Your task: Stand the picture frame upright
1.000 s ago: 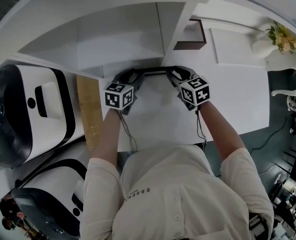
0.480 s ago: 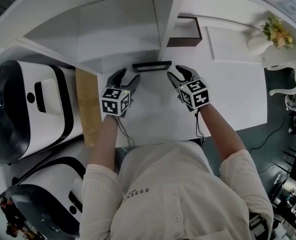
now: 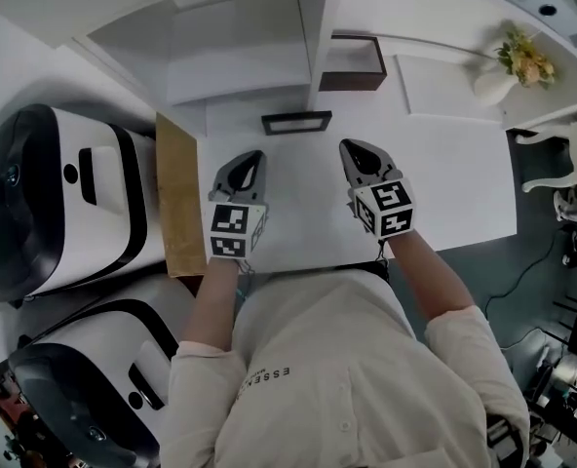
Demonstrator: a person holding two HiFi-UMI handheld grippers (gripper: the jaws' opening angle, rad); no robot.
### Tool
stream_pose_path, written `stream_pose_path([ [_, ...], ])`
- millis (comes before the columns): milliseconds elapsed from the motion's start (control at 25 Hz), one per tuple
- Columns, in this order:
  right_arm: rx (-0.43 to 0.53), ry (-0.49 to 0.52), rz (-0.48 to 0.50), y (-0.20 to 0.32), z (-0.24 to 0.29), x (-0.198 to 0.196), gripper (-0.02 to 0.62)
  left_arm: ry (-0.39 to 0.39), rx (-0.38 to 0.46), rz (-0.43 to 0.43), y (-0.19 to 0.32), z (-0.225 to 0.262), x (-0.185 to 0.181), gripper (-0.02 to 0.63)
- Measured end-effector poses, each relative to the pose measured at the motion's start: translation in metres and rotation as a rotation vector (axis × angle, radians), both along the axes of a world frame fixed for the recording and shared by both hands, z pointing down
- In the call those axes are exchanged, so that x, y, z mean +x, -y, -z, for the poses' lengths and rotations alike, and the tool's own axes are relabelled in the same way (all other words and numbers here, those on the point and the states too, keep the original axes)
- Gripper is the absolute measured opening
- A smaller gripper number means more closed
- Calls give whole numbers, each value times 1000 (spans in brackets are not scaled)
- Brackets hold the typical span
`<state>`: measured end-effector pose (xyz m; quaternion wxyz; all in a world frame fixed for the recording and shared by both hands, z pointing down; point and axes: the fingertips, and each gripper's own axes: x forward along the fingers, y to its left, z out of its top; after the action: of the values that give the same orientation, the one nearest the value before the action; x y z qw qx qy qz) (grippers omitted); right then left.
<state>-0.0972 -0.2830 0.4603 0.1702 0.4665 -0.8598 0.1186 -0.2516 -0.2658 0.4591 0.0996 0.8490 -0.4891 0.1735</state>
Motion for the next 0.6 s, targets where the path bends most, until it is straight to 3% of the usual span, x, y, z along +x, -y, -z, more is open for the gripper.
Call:
stream_pose_path([
  [200, 86, 68, 26, -25, 41, -6, 15, -31, 87, -39, -25, 37, 5, 2],
  [400, 172, 102, 87, -50, 72, -17, 15, -169, 87, -169, -59, 68, 19, 2],
  [600, 238, 131, 145, -68, 93, -25, 15, -138, 168, -179, -70, 96, 14, 3],
])
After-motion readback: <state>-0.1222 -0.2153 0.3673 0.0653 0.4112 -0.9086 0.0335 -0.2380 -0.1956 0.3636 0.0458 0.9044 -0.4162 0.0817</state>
